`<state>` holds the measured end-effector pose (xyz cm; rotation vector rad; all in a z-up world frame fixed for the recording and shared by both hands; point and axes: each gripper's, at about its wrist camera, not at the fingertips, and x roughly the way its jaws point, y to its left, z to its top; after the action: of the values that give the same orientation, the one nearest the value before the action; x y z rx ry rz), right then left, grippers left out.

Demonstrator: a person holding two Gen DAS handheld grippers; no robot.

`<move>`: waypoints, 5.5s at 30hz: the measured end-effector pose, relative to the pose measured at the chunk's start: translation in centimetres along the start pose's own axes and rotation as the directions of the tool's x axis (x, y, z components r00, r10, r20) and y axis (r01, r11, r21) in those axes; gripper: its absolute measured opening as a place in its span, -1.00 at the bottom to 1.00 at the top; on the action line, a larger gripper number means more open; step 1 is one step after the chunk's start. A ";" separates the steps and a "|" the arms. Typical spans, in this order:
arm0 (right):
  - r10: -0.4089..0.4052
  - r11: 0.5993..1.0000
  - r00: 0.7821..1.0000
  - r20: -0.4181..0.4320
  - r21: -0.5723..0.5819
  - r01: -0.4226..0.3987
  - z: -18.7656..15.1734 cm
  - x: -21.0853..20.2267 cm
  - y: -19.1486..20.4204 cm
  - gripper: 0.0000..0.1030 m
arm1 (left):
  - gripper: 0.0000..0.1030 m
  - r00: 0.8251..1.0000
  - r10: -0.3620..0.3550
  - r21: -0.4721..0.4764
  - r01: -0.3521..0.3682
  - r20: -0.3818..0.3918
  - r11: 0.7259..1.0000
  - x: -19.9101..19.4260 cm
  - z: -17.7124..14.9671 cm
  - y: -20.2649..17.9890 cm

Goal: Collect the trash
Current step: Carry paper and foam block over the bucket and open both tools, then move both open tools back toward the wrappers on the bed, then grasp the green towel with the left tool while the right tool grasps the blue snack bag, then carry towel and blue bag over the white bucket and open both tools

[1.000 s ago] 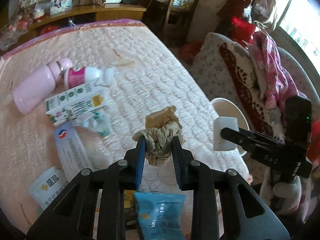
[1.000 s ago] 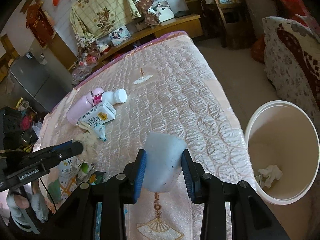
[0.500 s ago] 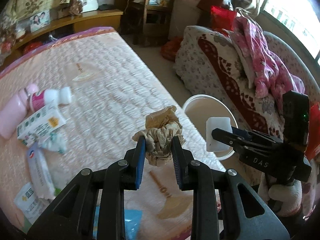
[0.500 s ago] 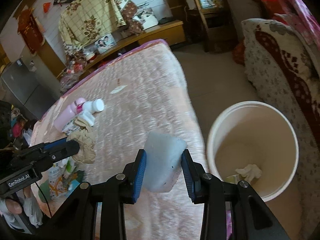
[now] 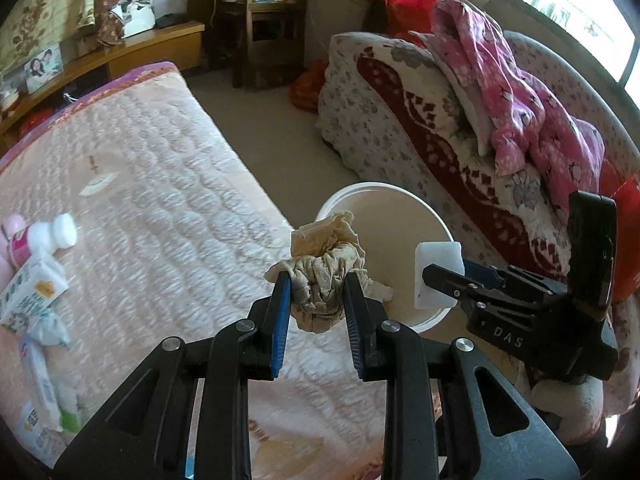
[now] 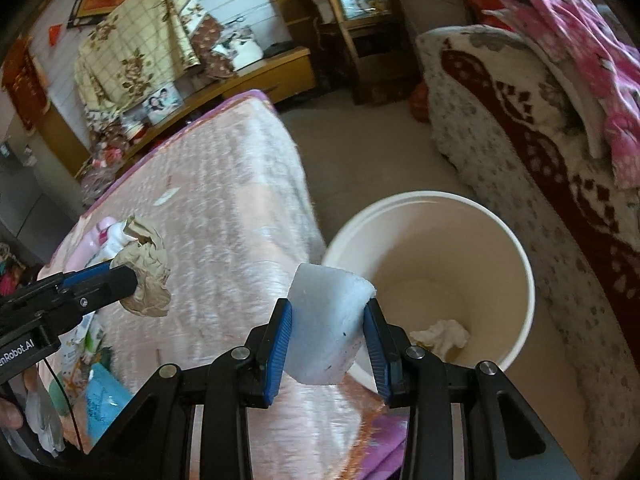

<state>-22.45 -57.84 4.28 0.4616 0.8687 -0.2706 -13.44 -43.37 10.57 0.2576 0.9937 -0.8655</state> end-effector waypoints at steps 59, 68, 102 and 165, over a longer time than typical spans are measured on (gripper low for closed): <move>0.021 0.997 1.000 0.016 -0.073 -0.020 -1.5 0.7 5.6 0.20 | -0.23 0.993 0.110 -0.154 -0.101 0.049 0.983 -4.1 -4.1 5.8; 0.102 0.978 0.994 -0.038 -0.180 -0.107 -2.7 2.2 12.7 0.20 | -0.23 0.971 0.222 -0.242 -0.195 0.087 0.950 -10.1 -8.5 12.9; 0.240 0.894 0.939 -0.246 -0.321 -0.312 -11.1 3.0 26.8 0.50 | -0.02 0.965 0.252 -0.475 -0.187 0.077 0.860 -19.0 -23.9 26.5; 0.212 0.912 0.970 -0.116 -0.332 -0.239 -9.2 0.6 22.2 -0.03 | -0.08 0.965 0.240 -0.373 -0.187 0.101 0.909 -21.0 -21.6 23.7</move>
<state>-19.11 -34.02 4.84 0.2419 0.9074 0.1147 -14.85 -5.05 11.55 -0.0123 0.9478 -0.4802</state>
